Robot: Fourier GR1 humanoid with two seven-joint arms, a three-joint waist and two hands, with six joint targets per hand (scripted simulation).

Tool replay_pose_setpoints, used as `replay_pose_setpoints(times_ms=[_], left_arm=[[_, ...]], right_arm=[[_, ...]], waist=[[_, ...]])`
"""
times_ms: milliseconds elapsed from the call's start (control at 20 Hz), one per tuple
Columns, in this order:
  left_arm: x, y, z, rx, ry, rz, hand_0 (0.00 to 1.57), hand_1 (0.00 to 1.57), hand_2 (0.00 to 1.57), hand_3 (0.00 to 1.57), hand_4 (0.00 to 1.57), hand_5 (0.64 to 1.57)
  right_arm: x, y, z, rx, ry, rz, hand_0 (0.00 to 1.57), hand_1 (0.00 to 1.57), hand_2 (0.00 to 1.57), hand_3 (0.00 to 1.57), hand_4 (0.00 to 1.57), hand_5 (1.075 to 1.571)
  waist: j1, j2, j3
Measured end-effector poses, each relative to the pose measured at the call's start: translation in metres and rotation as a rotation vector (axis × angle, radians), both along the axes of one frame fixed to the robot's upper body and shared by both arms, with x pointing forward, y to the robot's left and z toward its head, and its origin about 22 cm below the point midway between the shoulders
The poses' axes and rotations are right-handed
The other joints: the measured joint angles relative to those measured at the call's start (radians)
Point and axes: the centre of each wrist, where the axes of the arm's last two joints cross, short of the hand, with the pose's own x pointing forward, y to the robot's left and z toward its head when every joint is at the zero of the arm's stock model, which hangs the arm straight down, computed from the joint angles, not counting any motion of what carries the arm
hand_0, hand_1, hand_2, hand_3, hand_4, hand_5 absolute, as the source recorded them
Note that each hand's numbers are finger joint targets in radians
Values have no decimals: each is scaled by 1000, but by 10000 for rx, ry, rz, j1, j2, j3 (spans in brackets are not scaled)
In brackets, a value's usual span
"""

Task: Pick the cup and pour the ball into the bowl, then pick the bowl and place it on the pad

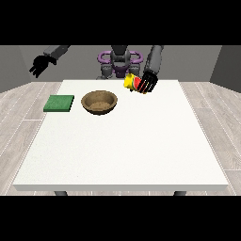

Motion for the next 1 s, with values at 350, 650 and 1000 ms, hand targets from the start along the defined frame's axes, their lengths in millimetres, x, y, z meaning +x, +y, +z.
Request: replay_pose_setpoints(times_ms=[350,650,1000], left_arm=[[12,-84,14,2454,1053,-651,1571,1571,1571,1571,1222,1523],[14,-142,43,4411,1140,-698,1571,1571,1571,1571,1133,1539],[14,-189,86,7483,642,-661,1571,1571,1571,1571,942,1569]], right_arm=[[-36,-31,-34,164,932,-798,0,0,0,352,572,1569],[-46,-40,-46,426,894,-805,0,0,0,326,574,1568],[-50,-52,-47,371,1179,-898,0,0,0,288,575,1567]], waist=[[788,-909,-27],[696,-911,-38],[878,-1151,-47]])
